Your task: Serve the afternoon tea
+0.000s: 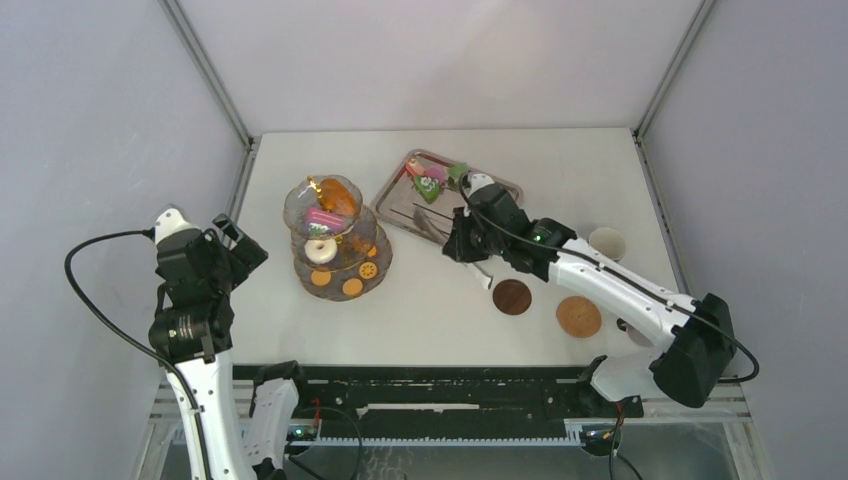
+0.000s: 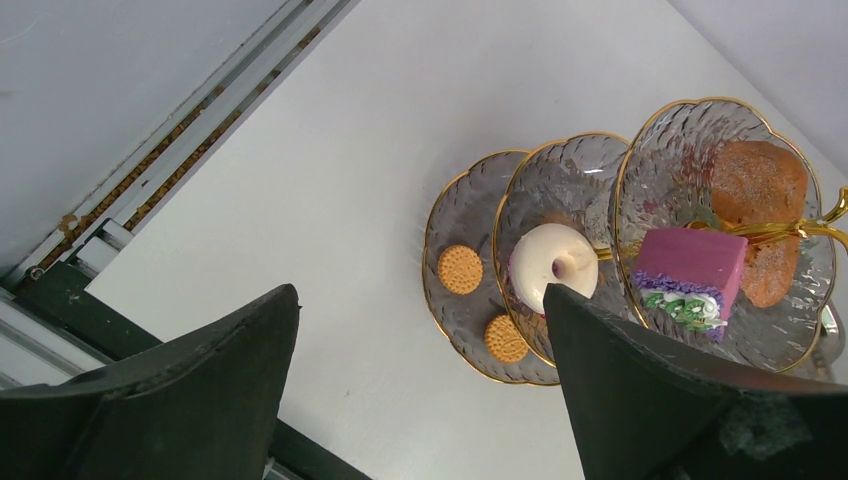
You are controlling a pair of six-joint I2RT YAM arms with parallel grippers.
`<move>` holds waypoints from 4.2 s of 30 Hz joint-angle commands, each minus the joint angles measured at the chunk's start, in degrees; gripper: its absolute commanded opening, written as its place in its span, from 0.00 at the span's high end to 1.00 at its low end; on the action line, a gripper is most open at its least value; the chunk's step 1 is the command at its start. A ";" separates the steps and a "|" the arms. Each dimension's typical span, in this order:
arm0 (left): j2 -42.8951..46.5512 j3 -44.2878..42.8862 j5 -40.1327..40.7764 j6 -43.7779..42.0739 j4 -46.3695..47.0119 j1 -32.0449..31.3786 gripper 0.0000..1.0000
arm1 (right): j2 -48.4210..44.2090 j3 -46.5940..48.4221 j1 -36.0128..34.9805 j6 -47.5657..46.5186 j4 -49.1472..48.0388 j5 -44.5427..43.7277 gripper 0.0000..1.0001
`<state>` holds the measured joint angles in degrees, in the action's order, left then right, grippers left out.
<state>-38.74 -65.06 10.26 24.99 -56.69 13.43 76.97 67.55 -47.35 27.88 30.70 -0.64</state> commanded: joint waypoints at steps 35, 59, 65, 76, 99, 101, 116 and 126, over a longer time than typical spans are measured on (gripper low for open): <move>-1.55 0.11 2.72 -1.35 2.08 0.28 0.04 | 34.47 22.89 6.57 -9.16 -3.00 -13.95 0.49; -3.35 1.16 3.30 -1.91 3.08 0.28 0.04 | 34.31 26.05 5.03 -11.57 -0.60 -17.17 0.95; -3.27 1.05 4.10 -2.36 3.09 0.32 0.04 | 26.90 21.56 4.21 -13.18 1.63 -18.21 1.00; -2.75 1.36 3.42 -2.84 3.01 0.32 0.04 | 8.17 10.39 -0.65 -16.01 3.31 -18.17 1.00; -0.80 0.46 1.95 -2.01 1.59 0.28 0.04 | 9.77 16.39 -13.72 -23.21 6.68 -13.00 1.00; -0.80 0.52 1.91 -1.88 1.50 0.28 0.04 | 10.66 17.27 -14.39 -23.70 7.60 -12.83 1.00; -0.94 0.68 1.97 -2.03 1.60 0.28 0.04 | 10.72 17.53 -15.43 -23.22 6.74 -13.84 0.55; -0.90 0.51 2.02 -2.13 1.58 0.29 0.04 | 5.82 17.08 -15.07 -22.06 5.79 -16.28 0.57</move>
<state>-39.97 -64.93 12.75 23.51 -56.27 13.43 88.51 82.87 -62.39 5.23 39.64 -14.68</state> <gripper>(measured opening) 0.963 0.436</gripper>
